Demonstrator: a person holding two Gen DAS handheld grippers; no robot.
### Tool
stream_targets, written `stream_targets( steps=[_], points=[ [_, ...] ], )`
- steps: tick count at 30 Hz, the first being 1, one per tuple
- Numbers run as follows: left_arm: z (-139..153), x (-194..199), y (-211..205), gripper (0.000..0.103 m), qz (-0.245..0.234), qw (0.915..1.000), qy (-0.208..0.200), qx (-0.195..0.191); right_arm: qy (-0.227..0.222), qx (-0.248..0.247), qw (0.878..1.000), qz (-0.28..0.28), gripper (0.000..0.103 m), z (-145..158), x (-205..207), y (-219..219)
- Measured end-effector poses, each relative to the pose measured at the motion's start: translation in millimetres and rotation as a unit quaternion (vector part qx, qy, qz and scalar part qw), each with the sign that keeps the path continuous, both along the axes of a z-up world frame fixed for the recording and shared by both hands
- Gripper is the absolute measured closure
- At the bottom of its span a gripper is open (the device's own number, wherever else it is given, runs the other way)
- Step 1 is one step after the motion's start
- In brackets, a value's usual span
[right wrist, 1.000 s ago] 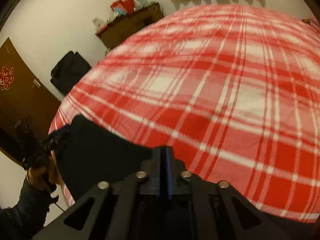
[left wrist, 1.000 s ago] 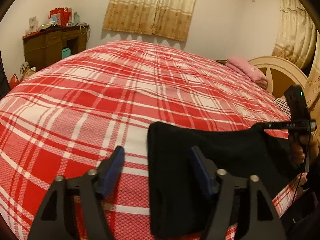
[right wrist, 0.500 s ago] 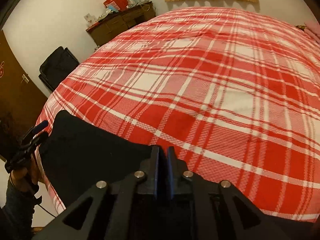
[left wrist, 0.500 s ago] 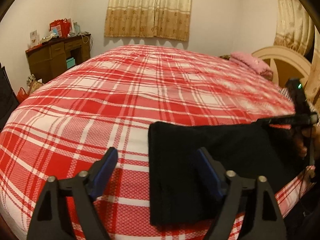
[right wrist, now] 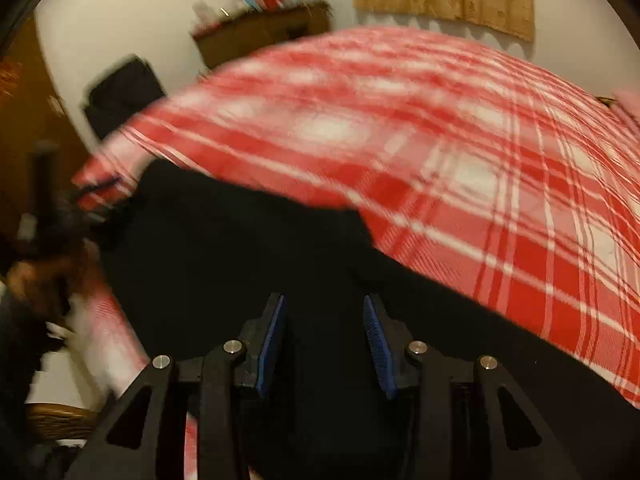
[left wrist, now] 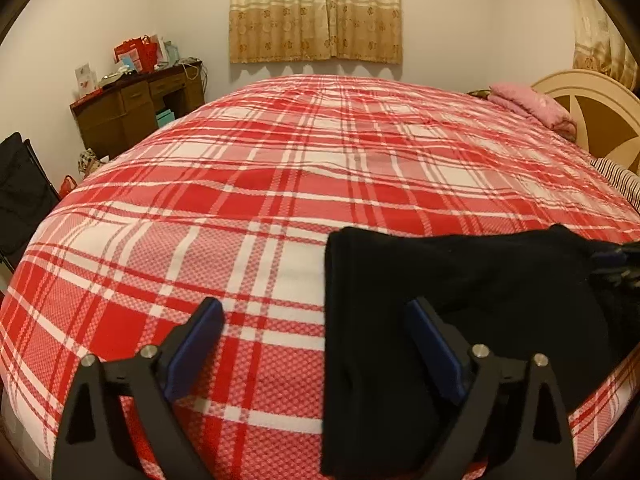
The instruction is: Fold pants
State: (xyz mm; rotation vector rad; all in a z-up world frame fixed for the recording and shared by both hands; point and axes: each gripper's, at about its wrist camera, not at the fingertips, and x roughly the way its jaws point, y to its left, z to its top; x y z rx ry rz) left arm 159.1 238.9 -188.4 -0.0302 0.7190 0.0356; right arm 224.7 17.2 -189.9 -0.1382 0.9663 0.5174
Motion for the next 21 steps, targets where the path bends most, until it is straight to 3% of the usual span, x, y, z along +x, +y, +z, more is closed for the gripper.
stream_targets(
  steps=[4, 7, 10, 15, 21],
  points=[
    [10.2, -10.8, 6.2, 0.007, 0.016, 0.9998, -0.009, -0.004, -0.008, 0.035, 0.999, -0.006, 0.061, -1.1, 2.6, -12.1],
    [27.7, -23.7, 4.4, 0.007, 0.028, 0.9984, -0.043, 0.02, -0.039, 0.034, 0.999, -0.007, 0.061, 11.7, -11.2, -19.5],
    [38.9, -26.0, -3.1, 0.007, 0.02, 0.9983, -0.054, 0.011, -0.053, 0.024, 0.998, -0.015, 0.06, 14.3, -18.2, -28.9],
    [51.6, -24.0, -40.2, 0.007, -0.029, 0.9983, -0.05, -0.001, -0.065, 0.01, 0.997, -0.045, 0.06, 18.3, -30.1, -55.3],
    [64.4, -20.1, -106.8, 0.002, -0.123, 0.9912, -0.044, -0.024, -0.097, -0.005, 0.989, -0.111, 0.061, 47.4, -58.5, -132.4]
  ],
)
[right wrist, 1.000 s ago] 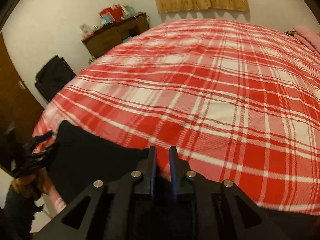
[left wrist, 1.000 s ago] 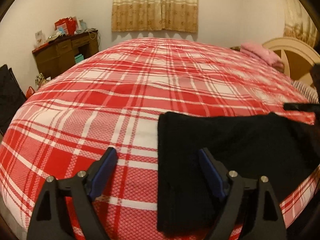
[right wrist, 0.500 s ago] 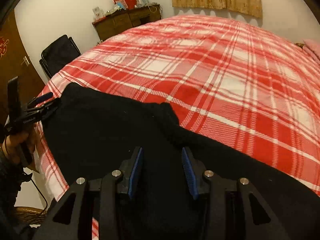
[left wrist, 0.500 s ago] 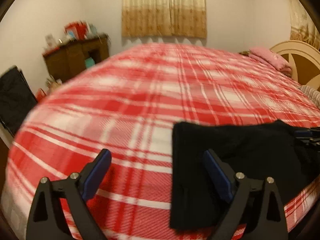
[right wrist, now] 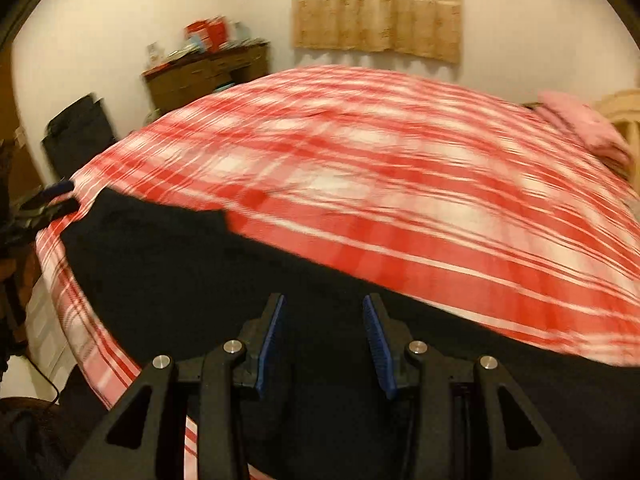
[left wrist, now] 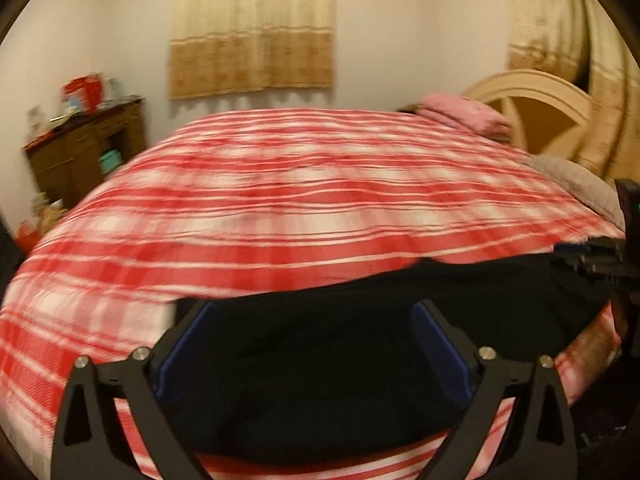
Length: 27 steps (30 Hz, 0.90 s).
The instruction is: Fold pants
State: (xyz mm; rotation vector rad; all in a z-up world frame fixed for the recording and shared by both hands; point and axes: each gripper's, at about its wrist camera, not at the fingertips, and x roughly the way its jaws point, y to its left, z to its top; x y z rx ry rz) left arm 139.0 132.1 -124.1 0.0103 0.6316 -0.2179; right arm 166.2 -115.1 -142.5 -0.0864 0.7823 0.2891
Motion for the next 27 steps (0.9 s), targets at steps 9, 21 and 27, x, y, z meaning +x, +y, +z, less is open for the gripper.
stream_targets(
  steps=[9, 21, 27],
  points=[
    [-19.5, 19.2, -109.3, 0.002, -0.129, 0.9911, 0.032, -0.006, -0.025, 0.069, 0.952, -0.297, 0.061, 50.6, -99.9, -226.5],
    [-55.3, 23.1, -135.8, 0.002, -0.131, 0.9881, 0.081, -0.005, 0.005, 0.2, 0.881, -0.429, 0.061, 22.9, -157.2, -361.7],
    [-58.8, 21.7, -137.1, 0.002, -0.134, 0.9881, 0.075, 0.003, 0.001, 0.195, 0.876, -0.44, 0.093, 20.1, -129.1, -366.6]
  ],
)
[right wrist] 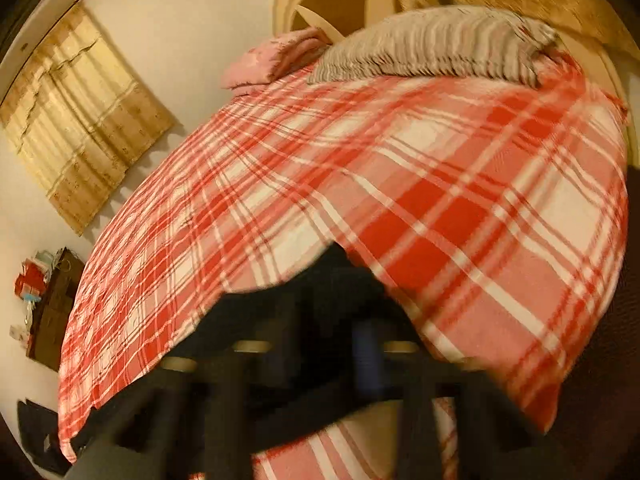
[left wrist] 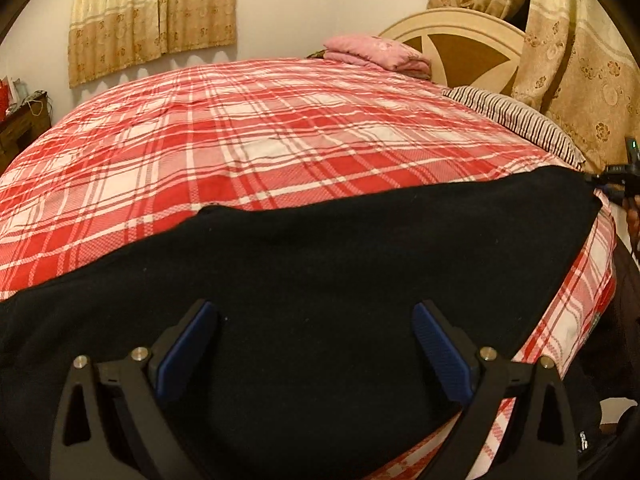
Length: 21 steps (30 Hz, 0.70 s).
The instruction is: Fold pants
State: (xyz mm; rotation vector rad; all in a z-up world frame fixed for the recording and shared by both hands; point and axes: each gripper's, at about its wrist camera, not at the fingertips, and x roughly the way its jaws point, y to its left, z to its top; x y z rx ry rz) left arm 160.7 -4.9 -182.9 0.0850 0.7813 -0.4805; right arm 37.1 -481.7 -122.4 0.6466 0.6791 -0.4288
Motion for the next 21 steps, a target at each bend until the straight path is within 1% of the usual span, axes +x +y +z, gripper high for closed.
stream_targets(
  steps=[2, 3, 4, 6, 7, 9, 11, 13, 15, 17, 19, 21],
  points=[
    [-1.0, 0.7, -0.9, 0.002, -0.001, 1.0, -0.003, 0.004, -0.02, -0.01, 1.0, 0.01, 0.094, 14.1, 5.8, 1.6],
    [-1.2, 1.0, -1.6, 0.002, -0.002, 1.0, -0.004, 0.006, -0.041, -0.018, 0.999, 0.024, 0.094, 25.1, 7.7, 4.7],
    [-1.3, 0.9, -2.1, 0.002, -0.002, 1.0, -0.005, 0.007, -0.077, -0.037, 0.995, 0.047, 0.094, 43.7, 5.7, 11.8],
    [-1.0, 1.0, -1.3, 0.002, -0.002, 1.0, -0.006, 0.005, -0.132, -0.063, 0.986, 0.075, 0.094, 66.6, -3.7, 22.6],
    [-1.1, 1.4, -0.2, 0.001, -0.002, 1.0, -0.006, 0.004, -0.146, -0.07, 0.983, 0.081, 0.094, 72.9, -10.0, 25.4],
    [-1.4, 1.8, 0.4, 0.0, -0.004, 1.0, -0.007, -0.001, -0.129, -0.071, 0.987, 0.069, 0.094, 66.0, -18.2, 21.5],
    [-1.5, 1.2, -0.8, 0.0, -0.006, 1.0, -0.008, -0.001, -0.093, -0.053, 0.993, 0.048, 0.094, 42.1, -28.1, 8.7],
    [-1.1, 1.7, -1.1, 0.0, -0.008, 0.9999, -0.007, 0.001, -0.069, -0.03, 0.997, 0.035, 0.094, 17.3, -36.1, -1.6],
    [1.1, 1.7, -1.0, 0.0, -0.01, 0.9999, -0.002, -0.001, -0.064, -0.024, 0.997, 0.041, 0.094, 8.3, -41.9, -0.5],
    [6.7, -0.5, -1.0, 0.0, -0.015, 0.9998, -0.001, -0.012, -0.062, -0.03, 0.996, 0.05, 0.094, 4.8, -48.7, 8.9],
    [16.3, -6.7, -5.7, 0.0, -0.028, 0.9992, -0.009, -0.027, -0.057, -0.032, 0.997, 0.049, 0.094, 2.0, -51.3, 11.0],
    [22.9, -13.2, -13.9, 0.0, -0.047, 0.9981, -0.02, -0.033, -0.055, -0.031, 0.997, 0.045, 0.094, -0.8, -52.8, 7.7]
  ],
)
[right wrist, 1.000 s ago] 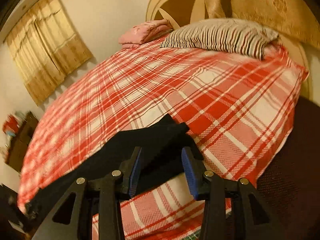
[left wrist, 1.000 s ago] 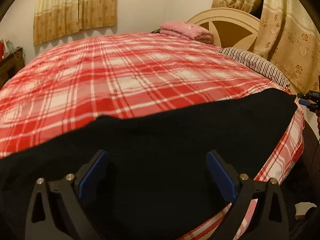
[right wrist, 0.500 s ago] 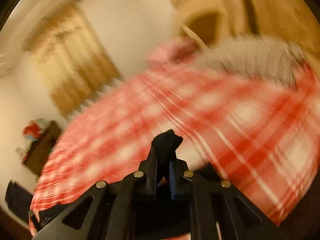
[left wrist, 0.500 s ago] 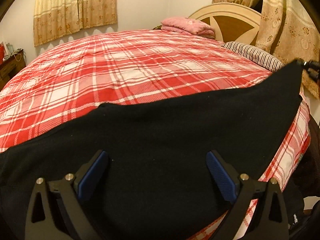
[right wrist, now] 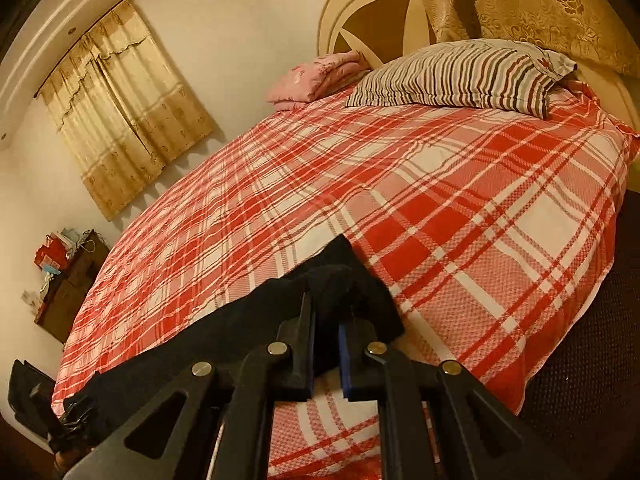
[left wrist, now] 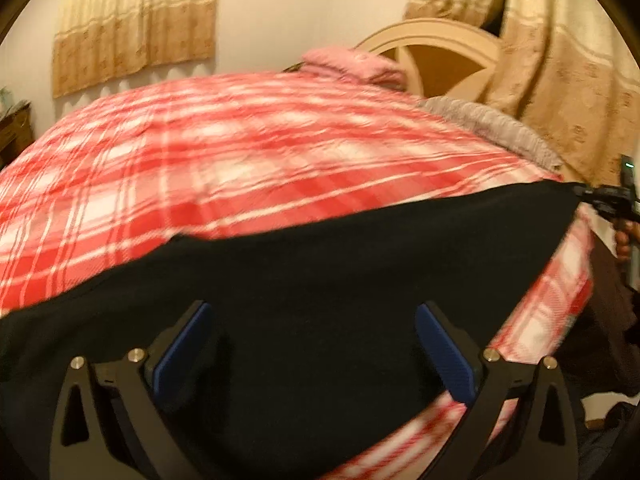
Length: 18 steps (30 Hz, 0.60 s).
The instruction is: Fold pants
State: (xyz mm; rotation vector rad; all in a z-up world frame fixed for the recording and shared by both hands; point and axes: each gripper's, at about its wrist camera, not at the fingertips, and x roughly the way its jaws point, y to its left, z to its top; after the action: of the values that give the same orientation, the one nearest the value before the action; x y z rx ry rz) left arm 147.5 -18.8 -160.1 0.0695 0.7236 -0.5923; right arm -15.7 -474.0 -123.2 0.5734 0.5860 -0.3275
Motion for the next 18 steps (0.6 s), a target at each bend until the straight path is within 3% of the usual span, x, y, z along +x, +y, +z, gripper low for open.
stream_targets(
  steps=[6, 8, 10, 12, 18],
  points=[
    [3.1, -14.7, -40.2, 0.0, -0.07, 0.9971, -0.015, 0.023, 0.005, 0.031, 0.999, -0.02, 0.093, -11.0, 4.9, -16.1],
    [-5.0, -12.6, -46.3, 0.0, -0.081, 0.9964, -0.002, 0.026, -0.001, 0.04, 0.999, -0.016, 0.085, -13.2, 1.5, -16.3],
    [-13.5, -7.7, -47.4, 0.0, -0.077, 0.9966, 0.016, 0.025, -0.014, 0.052, 0.999, -0.008, 0.064, -12.7, -5.1, -20.0],
    [-20.6, -3.1, -44.8, 0.0, -0.074, 0.9965, 0.033, 0.021, -0.029, 0.069, 0.997, -0.005, 0.058, -10.0, -12.1, -27.0],
    [-22.8, -3.9, -47.1, 0.0, -0.072, 0.9967, 0.029, 0.025, -0.05, 0.152, 0.987, 0.017, 0.058, -0.7, -8.6, -62.2]
  ],
)
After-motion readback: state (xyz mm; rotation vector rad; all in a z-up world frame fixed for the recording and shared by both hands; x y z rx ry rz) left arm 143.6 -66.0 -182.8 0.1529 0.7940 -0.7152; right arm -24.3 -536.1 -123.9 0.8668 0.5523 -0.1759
